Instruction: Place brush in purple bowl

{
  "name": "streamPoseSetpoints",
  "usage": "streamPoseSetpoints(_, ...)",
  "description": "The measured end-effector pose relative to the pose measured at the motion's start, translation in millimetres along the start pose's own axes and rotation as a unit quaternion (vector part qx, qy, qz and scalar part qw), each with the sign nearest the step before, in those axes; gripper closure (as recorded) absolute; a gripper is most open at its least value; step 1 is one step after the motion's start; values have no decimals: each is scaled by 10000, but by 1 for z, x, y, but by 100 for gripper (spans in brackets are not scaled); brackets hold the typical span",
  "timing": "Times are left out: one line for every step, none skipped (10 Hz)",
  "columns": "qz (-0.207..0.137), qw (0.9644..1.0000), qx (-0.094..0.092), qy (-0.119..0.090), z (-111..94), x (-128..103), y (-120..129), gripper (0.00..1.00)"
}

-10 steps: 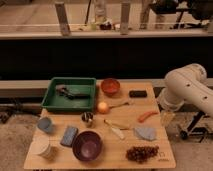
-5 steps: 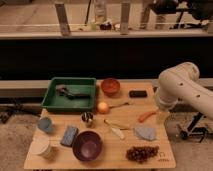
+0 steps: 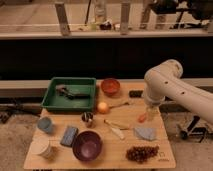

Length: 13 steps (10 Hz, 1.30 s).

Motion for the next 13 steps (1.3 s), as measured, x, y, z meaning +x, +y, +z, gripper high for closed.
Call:
streamPoseSetpoints(-58,10000,11,-17,1,-13,-4,20)
streamPoseSetpoints(-130,9999,28,-37,1,-25,-9,20)
streamPoseSetpoints(-174,9998,40,-43,1,-30,-12,20)
streamPoseSetpoints(-239,9997,66,-58,2,-35,-16,20)
streamPoseSetpoints(-271,9996,85,-80,3,-38,-17,20)
streamPoseSetpoints(-247,9996,90,-101,4,-43,-19,20)
streamPoseSetpoints(-224,9996,95,-144,6,-53,-24,20)
streamPoseSetpoints(-260,9995,118,-163,7,-63,-31,20)
streamPoseSetpoints(-335,9992,132,-194,7,-75,-35,20)
streamPoseSetpoints(-375,9990,136,-194,7,-79,-36,20)
streamPoseSetpoints(-397,9989,150,-201,8,-81,-37,20)
streamPoseSetpoints(-427,9987,154,-227,10,-88,-38,20)
streamPoseSetpoints(-433,9987,160,-233,12,-94,-41,20)
